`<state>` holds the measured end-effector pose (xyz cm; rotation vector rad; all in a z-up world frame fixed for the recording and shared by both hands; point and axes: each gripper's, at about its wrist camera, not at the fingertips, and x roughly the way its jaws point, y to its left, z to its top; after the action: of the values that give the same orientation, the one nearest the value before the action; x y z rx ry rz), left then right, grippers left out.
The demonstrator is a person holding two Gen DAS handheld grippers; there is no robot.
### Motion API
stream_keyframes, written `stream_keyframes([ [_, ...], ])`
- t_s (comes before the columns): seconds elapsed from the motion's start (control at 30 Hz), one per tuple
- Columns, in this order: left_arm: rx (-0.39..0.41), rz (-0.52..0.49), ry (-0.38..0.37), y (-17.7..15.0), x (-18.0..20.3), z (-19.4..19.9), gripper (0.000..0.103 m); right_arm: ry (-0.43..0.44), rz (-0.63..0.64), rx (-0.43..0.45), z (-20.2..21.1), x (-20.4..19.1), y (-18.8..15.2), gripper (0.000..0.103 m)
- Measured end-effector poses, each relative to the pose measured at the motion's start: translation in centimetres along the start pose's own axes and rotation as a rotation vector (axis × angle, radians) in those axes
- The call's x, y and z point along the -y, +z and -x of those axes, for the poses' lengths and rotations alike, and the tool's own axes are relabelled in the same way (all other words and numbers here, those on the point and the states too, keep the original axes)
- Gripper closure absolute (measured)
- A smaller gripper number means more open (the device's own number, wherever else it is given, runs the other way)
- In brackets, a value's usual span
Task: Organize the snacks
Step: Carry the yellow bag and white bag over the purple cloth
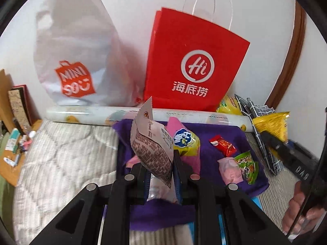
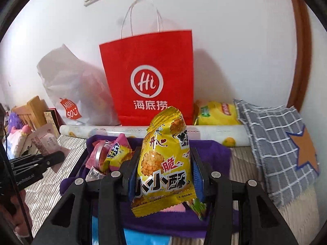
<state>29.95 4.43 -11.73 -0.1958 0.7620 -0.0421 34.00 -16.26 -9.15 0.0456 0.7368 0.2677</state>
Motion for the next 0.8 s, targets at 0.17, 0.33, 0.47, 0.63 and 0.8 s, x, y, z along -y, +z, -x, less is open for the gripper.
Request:
stream_keyframes([
  [0.17,-0.034,0.005,-0.018,-1.3,-0.3,-2.8,0.085,0.069,-0.048,-0.062,-3.1,1.3,-2.5,0.059],
  [0.33,-0.06,0.012,-0.039,-2.5,-0.4,-4.0,0.085,0.068,-0.038,-0.1,-3.8,1.8,-3.3,0.058],
  [0.47,-0.056,-0.002,-0.062,-2.7,0.0,-4.1,0.085,0.066,-0.032,-0.127,-4.3,2.1,-3.6,0.058],
  [0.63,-0.065,0.003,-0.102,-3.1,0.1,-4.2,0.085,0.122,-0.018,-0.178,-4.9,1.9,-4.2,0.058],
  [0.8,-0.081,-0.001,-0.106,-3.6,0.3,-4.5,0.084,0.102,0.019,-0.191,-5.2,1.0,-4.5,0.058],
])
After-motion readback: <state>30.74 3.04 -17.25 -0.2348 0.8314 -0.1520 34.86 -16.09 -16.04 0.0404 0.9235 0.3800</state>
